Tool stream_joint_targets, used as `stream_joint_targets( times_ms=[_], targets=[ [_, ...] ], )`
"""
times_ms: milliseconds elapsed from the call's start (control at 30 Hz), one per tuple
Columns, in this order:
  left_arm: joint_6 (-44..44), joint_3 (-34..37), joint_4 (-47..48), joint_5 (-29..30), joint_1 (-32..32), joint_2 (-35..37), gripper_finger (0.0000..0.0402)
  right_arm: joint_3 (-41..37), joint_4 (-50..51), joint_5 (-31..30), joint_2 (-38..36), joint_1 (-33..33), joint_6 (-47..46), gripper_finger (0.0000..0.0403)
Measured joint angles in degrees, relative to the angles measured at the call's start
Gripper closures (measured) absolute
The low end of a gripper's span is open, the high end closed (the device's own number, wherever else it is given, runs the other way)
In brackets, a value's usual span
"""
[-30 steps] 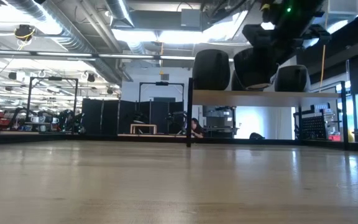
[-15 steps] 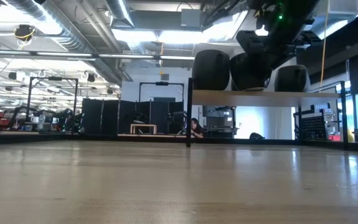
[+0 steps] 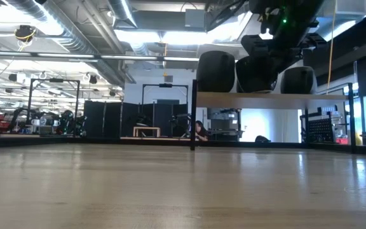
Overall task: Place coffee mugs
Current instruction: Put the black mug on the shelf
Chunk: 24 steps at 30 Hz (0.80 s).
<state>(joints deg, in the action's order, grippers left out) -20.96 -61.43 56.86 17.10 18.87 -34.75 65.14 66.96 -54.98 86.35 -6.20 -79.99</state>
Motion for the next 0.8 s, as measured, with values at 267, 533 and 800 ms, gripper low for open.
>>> stream_joint_targets(
  times_ms=[267, 533, 800],
  targets=[
    [0.1, 0.0, 0.0, 0.0, 0.0, 0.0, 0.0271, -0.02, 0.01, -0.82, 0.0, 0.26, 0.92, 0.0331],
    [0.05, 0.0, 0.0, 0.0, 0.0, 0.01, 0.0271, -0.02, 0.07, 0.09, 0.0, 2.23, 1.01, 0.0277],
    [-1.0, 0.0, 0.04, -0.09, 0.0, -0.01, 0.0271, 0.39, 1.02, 1.94, 0.04, 2.08, 1.16, 0.0229]
  ],
)
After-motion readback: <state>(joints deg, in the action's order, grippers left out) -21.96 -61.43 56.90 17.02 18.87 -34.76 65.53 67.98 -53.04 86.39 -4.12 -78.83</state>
